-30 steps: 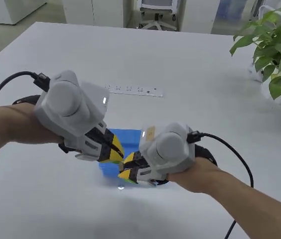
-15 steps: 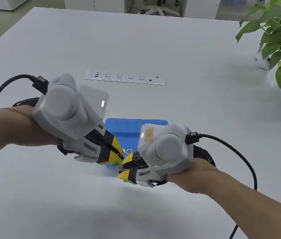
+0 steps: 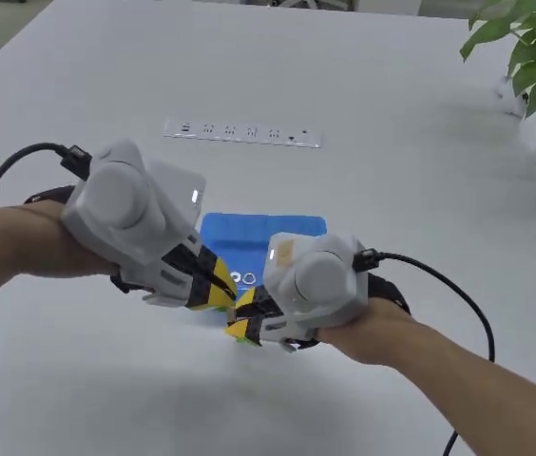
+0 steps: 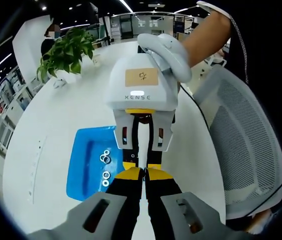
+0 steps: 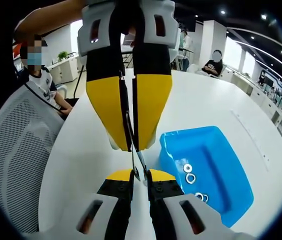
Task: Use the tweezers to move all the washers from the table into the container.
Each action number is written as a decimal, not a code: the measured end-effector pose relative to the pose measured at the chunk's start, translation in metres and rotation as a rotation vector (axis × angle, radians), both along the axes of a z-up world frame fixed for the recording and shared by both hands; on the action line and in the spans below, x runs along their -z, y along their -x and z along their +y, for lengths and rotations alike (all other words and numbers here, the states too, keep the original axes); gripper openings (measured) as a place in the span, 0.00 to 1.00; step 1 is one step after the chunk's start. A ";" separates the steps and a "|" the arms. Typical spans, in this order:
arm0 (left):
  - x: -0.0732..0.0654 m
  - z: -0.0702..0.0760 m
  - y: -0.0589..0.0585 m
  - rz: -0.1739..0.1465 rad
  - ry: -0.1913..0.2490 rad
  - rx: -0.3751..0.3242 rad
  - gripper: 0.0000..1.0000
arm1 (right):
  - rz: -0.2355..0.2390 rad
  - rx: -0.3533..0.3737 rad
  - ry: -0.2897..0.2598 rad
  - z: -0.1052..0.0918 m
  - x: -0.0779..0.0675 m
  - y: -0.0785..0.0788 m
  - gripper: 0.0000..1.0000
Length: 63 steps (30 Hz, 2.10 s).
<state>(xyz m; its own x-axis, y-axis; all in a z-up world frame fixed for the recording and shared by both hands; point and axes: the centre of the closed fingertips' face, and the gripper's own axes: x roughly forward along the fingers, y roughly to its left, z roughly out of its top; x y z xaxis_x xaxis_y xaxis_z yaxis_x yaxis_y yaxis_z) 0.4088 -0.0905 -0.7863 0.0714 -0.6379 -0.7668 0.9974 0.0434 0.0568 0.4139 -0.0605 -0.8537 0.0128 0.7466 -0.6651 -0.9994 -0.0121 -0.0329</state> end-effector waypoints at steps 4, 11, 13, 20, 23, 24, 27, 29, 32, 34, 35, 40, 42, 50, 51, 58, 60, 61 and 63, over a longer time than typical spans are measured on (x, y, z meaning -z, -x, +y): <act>0.002 -0.001 -0.001 0.004 -0.003 0.005 0.05 | 0.004 0.001 0.003 -0.001 0.003 -0.001 0.13; 0.005 -0.003 -0.003 0.011 -0.002 0.009 0.05 | 0.011 0.006 0.006 -0.003 0.007 -0.003 0.13; 0.006 -0.003 -0.003 0.019 -0.002 0.005 0.05 | 0.012 0.005 0.008 -0.003 0.007 -0.003 0.13; 0.005 -0.005 -0.006 0.024 0.005 0.000 0.05 | 0.009 0.010 0.008 -0.003 0.008 -0.004 0.14; 0.005 -0.006 -0.008 0.028 0.006 -0.013 0.05 | 0.010 0.015 0.002 -0.003 0.007 -0.004 0.14; 0.005 -0.006 -0.009 0.028 0.006 -0.019 0.05 | 0.011 0.017 0.002 -0.004 0.007 -0.004 0.14; 0.005 -0.005 -0.012 0.030 0.001 -0.032 0.05 | 0.019 0.032 -0.002 -0.004 0.006 -0.005 0.14; 0.006 -0.005 -0.013 0.031 0.000 -0.033 0.05 | 0.024 0.038 -0.003 -0.005 0.005 -0.006 0.14; 0.006 -0.006 -0.013 0.033 0.003 -0.034 0.05 | 0.020 0.042 -0.004 -0.006 0.005 -0.007 0.12; 0.006 -0.007 -0.013 0.033 0.004 -0.032 0.05 | 0.022 0.042 -0.003 -0.006 0.005 -0.008 0.12; 0.006 -0.007 -0.013 0.035 0.005 -0.032 0.05 | 0.022 0.041 -0.003 -0.006 0.005 -0.008 0.12; 0.007 -0.007 -0.013 0.041 0.006 -0.032 0.05 | 0.025 0.040 -0.013 -0.005 0.005 -0.007 0.11; 0.008 -0.006 -0.013 0.042 0.006 -0.034 0.05 | 0.026 0.037 -0.013 -0.005 0.005 -0.007 0.10; 0.009 -0.004 -0.011 0.043 0.003 -0.038 0.05 | 0.020 0.025 -0.015 -0.004 0.005 -0.006 0.09; 0.009 -0.004 -0.011 0.043 0.003 -0.038 0.05 | 0.020 0.025 -0.015 -0.004 0.005 -0.006 0.09; 0.010 -0.002 -0.011 0.042 0.000 -0.038 0.05 | 0.002 0.013 -0.018 -0.003 0.005 -0.006 0.10; 0.010 -0.001 -0.011 0.039 -0.004 -0.036 0.05 | 0.002 0.011 -0.020 -0.002 0.005 -0.006 0.11; 0.010 -0.001 -0.011 0.039 -0.005 -0.036 0.05 | 0.003 0.009 -0.021 -0.002 0.005 -0.006 0.11; 0.010 0.000 -0.011 0.040 -0.006 -0.034 0.05 | 0.005 0.007 -0.023 -0.001 0.006 -0.006 0.11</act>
<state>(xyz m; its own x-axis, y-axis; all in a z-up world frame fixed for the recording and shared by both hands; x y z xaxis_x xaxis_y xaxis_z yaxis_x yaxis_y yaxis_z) 0.4195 -0.0906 -0.7964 0.0627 -0.6307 -0.7735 0.9968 0.0773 0.0178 0.4199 -0.0618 -0.8596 0.0146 0.7619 -0.6475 -0.9996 -0.0044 -0.0277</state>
